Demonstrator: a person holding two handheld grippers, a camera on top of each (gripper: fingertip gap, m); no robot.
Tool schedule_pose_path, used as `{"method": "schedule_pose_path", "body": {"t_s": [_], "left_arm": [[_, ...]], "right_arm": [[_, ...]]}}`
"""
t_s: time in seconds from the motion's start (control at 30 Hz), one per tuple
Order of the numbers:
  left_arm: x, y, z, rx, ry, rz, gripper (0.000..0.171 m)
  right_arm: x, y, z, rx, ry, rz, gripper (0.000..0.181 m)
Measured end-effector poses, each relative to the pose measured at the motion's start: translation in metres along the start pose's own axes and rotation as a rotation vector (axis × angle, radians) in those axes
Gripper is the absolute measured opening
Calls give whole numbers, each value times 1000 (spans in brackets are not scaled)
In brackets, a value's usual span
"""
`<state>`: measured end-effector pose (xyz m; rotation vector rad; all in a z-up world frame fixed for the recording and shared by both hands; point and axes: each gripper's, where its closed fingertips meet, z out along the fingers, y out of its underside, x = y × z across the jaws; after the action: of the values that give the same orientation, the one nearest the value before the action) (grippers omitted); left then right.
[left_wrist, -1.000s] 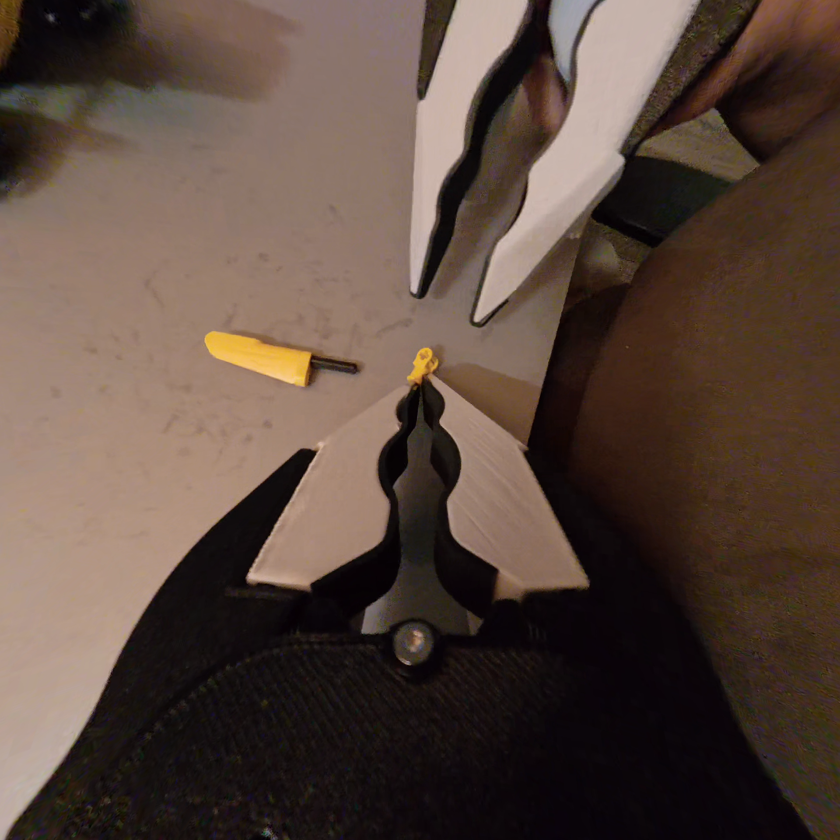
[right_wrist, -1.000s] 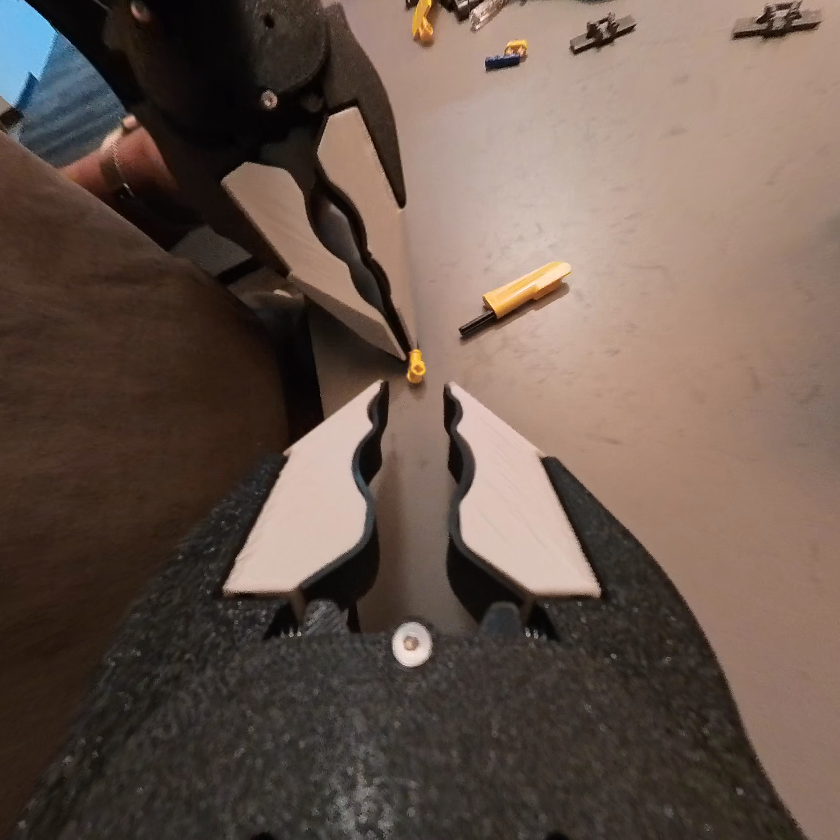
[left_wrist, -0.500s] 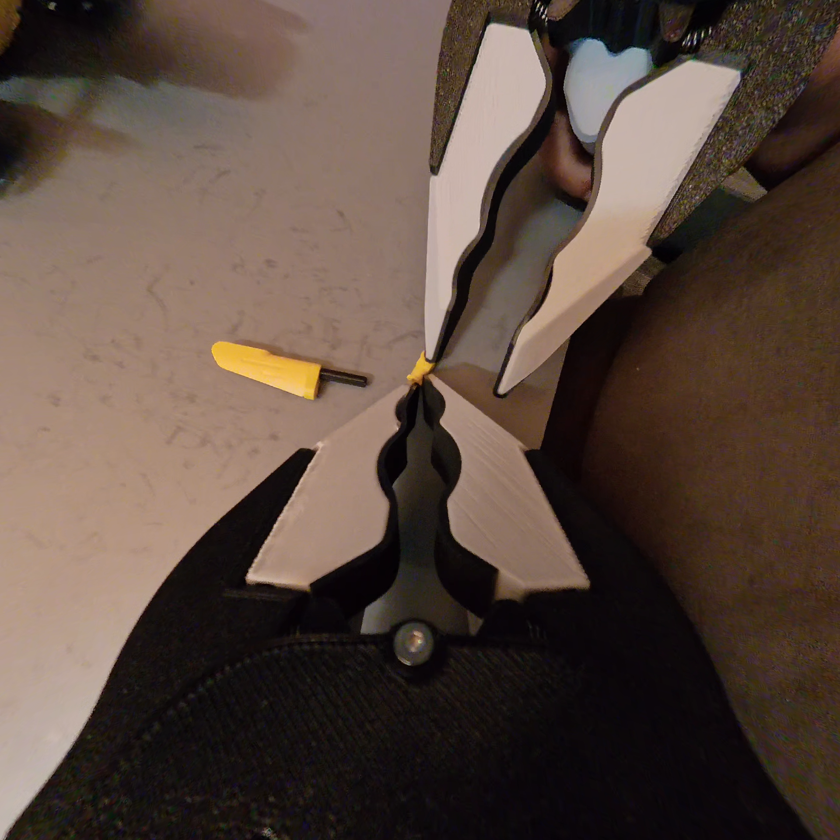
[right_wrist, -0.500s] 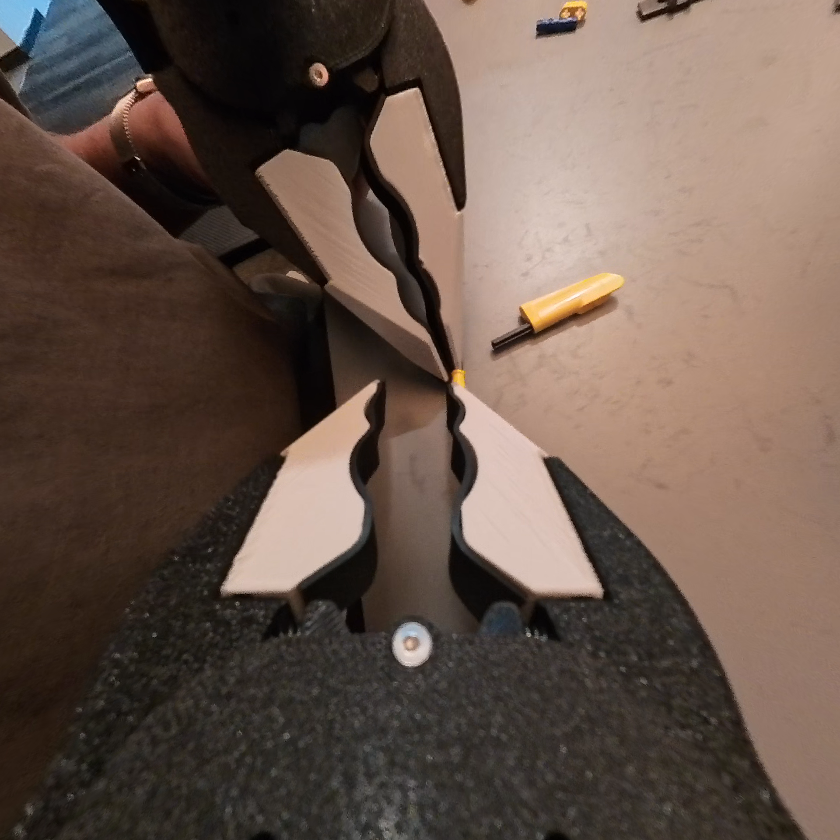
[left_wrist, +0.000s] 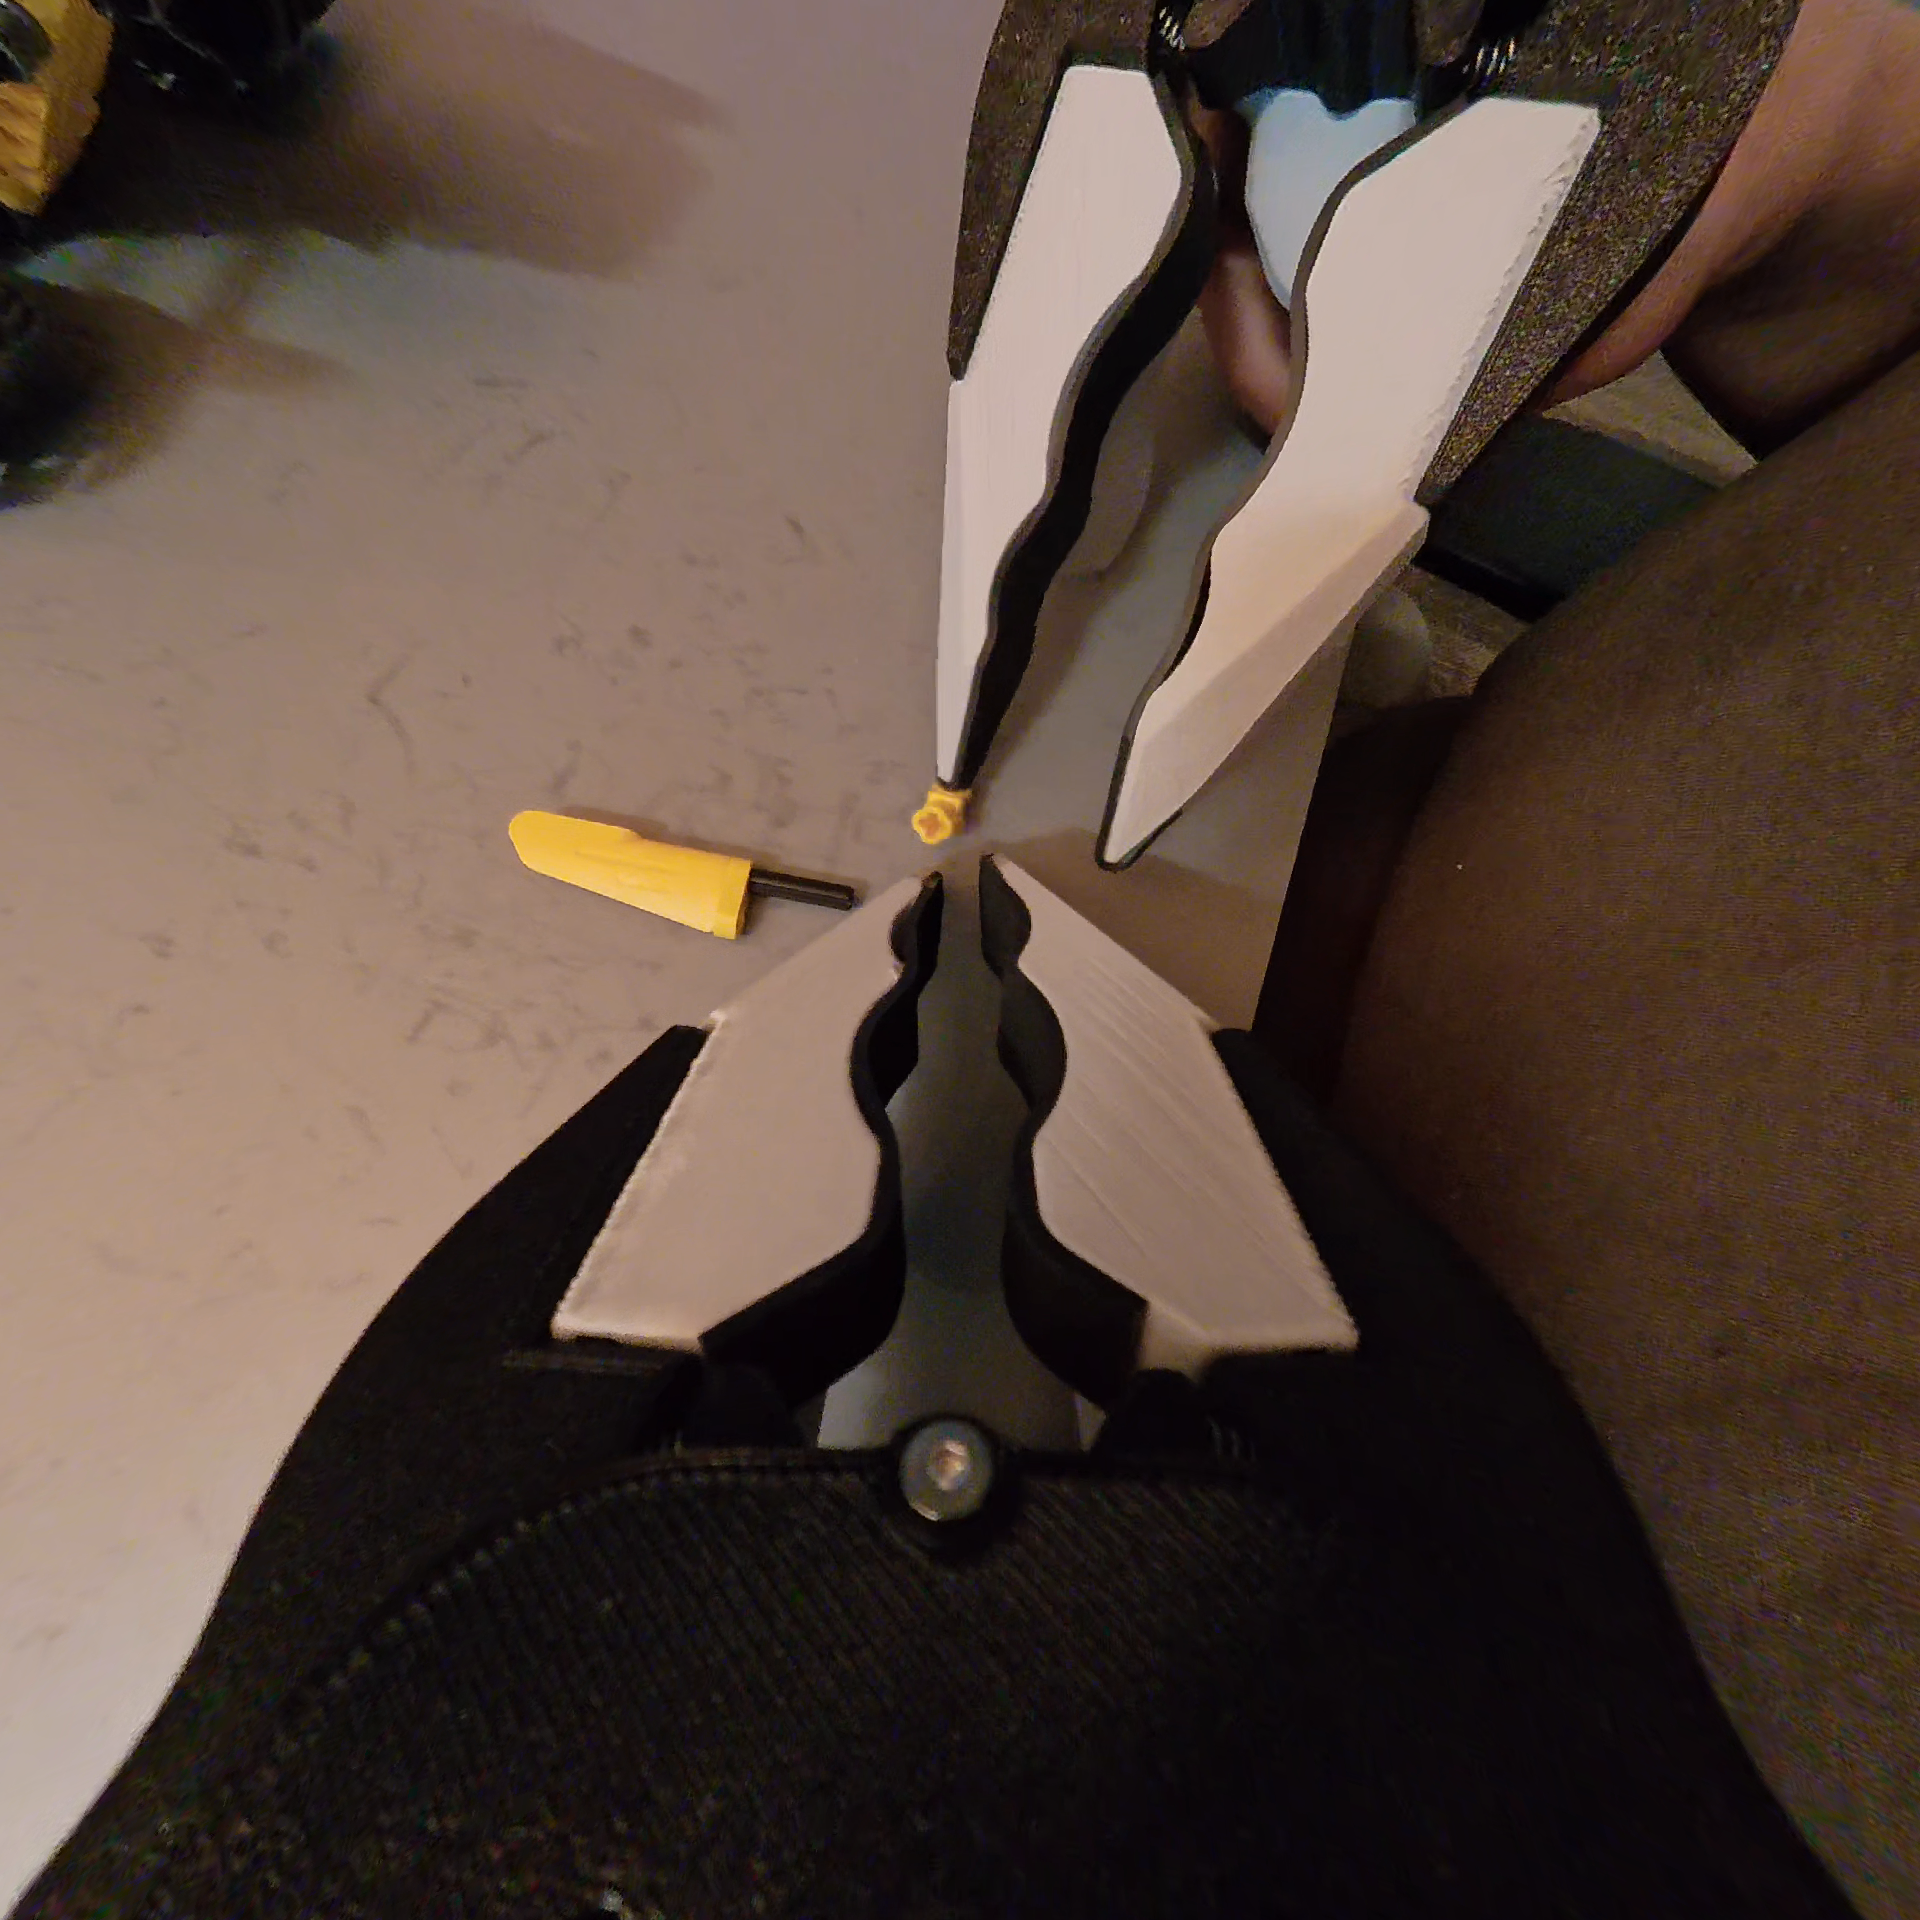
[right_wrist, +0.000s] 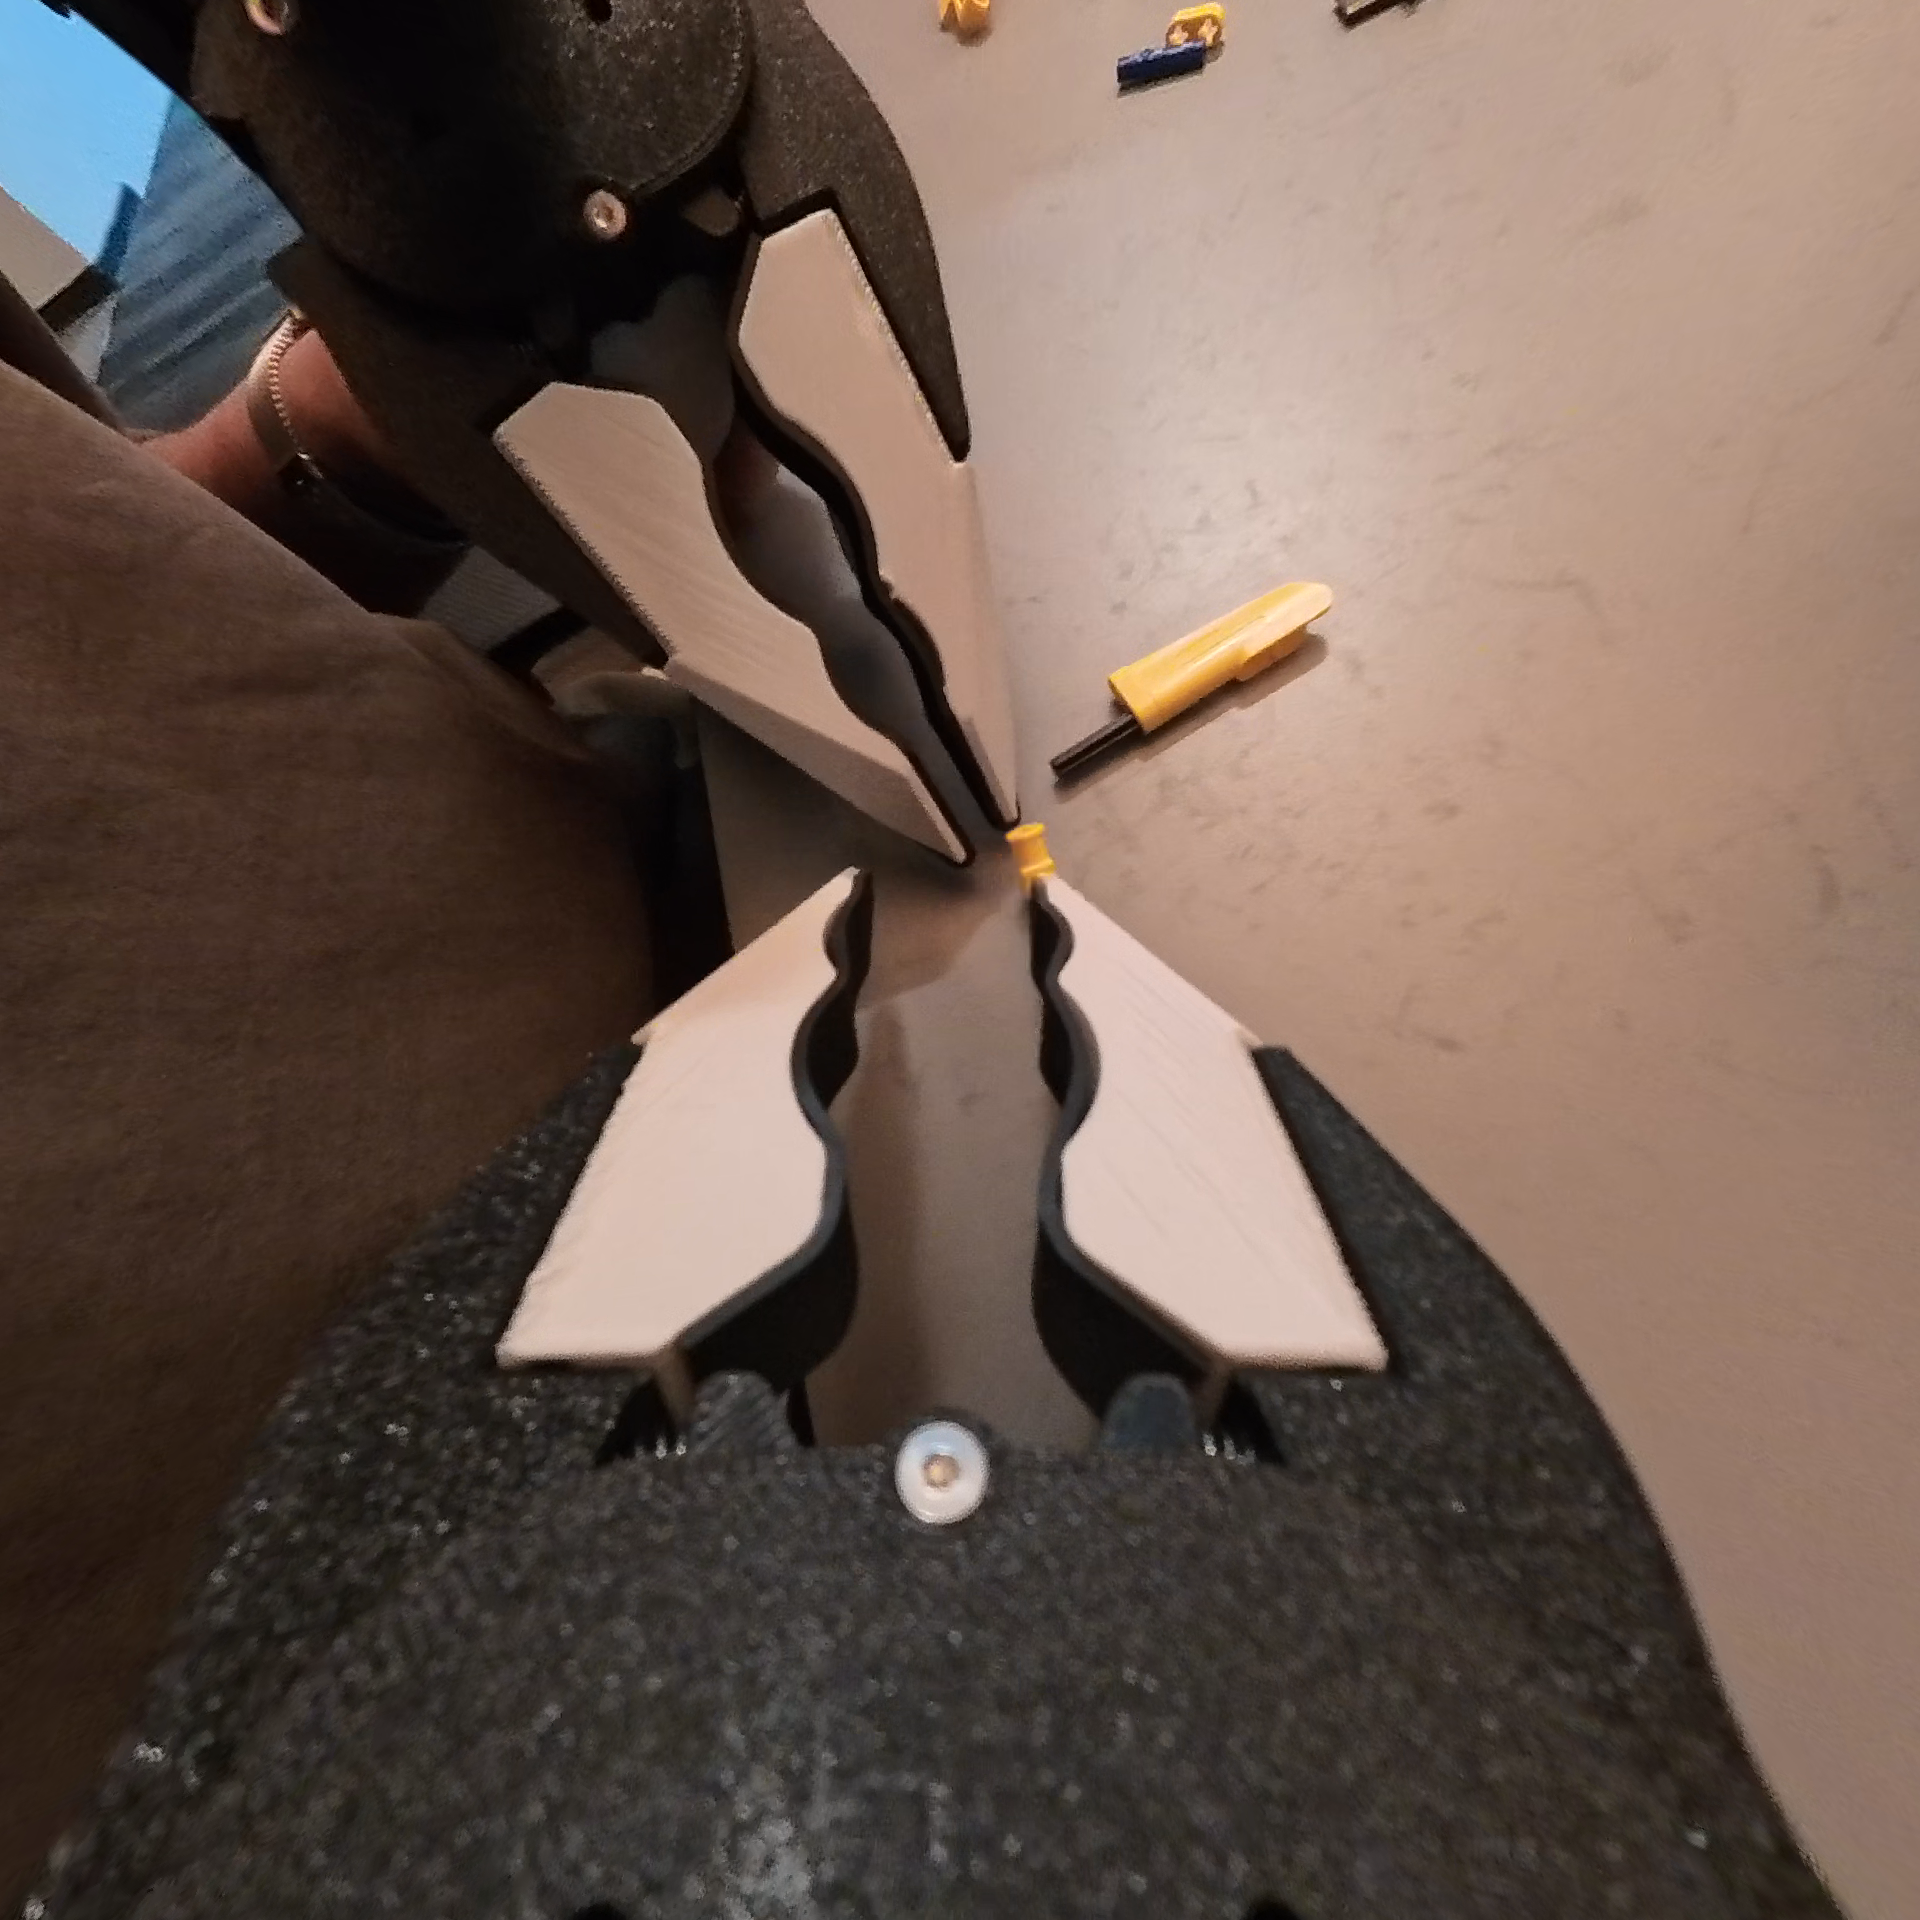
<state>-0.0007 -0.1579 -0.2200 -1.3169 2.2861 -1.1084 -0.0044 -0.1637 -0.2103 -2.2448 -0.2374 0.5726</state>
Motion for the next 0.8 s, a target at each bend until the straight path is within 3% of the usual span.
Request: {"method": "schedule_pose_path", "body": {"t_s": [0.47,0.7,0.8], "left_arm": [[0,-1,0,3,-8,12,6],[-24,-3,-39,93,-57,-63,7],[-34,5,-45,69,-94,-64,10]], "right_arm": [[-1,4,2,-29,-23,22,33],[-10,2,7,-32,-33,-18,34],[-14,-3,6,-8,-56,-38,34]]}}
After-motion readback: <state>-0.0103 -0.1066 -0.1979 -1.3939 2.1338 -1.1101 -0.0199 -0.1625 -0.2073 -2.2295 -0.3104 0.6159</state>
